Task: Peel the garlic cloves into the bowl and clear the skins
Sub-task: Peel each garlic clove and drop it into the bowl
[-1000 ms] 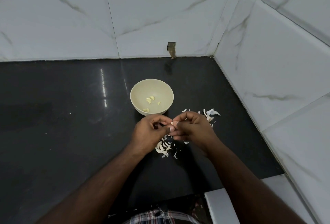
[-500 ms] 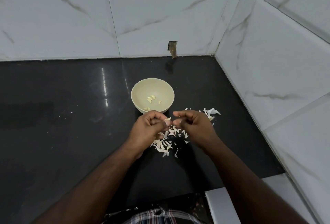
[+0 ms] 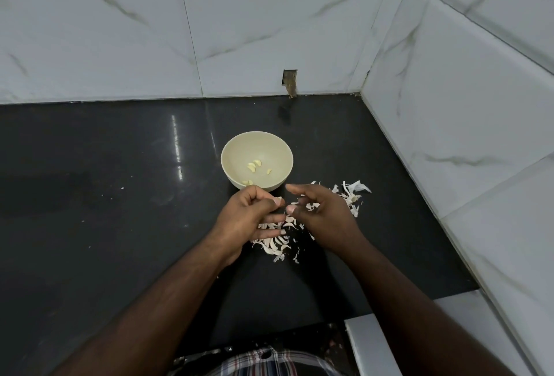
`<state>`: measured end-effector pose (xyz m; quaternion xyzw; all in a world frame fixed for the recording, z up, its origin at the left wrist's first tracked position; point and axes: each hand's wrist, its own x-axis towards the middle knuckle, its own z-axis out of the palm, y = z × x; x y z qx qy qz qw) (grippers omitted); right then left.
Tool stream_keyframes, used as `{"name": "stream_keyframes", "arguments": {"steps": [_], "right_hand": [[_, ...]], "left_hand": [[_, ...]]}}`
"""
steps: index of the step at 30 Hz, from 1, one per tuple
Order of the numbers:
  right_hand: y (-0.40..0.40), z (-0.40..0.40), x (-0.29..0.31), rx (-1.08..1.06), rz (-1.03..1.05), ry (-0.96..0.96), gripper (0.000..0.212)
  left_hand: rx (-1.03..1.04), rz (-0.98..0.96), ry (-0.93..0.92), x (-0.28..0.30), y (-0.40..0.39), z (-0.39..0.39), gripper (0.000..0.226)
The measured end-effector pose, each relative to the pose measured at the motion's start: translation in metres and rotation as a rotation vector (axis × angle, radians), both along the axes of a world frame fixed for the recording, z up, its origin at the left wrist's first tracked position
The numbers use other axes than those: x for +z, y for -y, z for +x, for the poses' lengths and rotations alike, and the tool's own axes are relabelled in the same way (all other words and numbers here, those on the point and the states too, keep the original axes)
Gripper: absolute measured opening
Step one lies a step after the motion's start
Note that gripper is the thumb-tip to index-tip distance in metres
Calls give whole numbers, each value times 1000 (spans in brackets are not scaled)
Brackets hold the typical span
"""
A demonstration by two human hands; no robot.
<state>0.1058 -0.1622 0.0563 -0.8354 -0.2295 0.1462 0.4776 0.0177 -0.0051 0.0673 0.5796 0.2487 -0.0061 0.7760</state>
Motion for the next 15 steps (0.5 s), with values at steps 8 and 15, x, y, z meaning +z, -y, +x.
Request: {"name": "stream_keyframes", "arguments": {"steps": [8,15], "right_hand": [[-14,7,17,53,-16,40,13],[-47,23,29,31,-62,142,14]], "left_hand": [[-9,222,25,-8,-7,-1,16],[-81,674,-57,-29,-24,-12,19]]}}
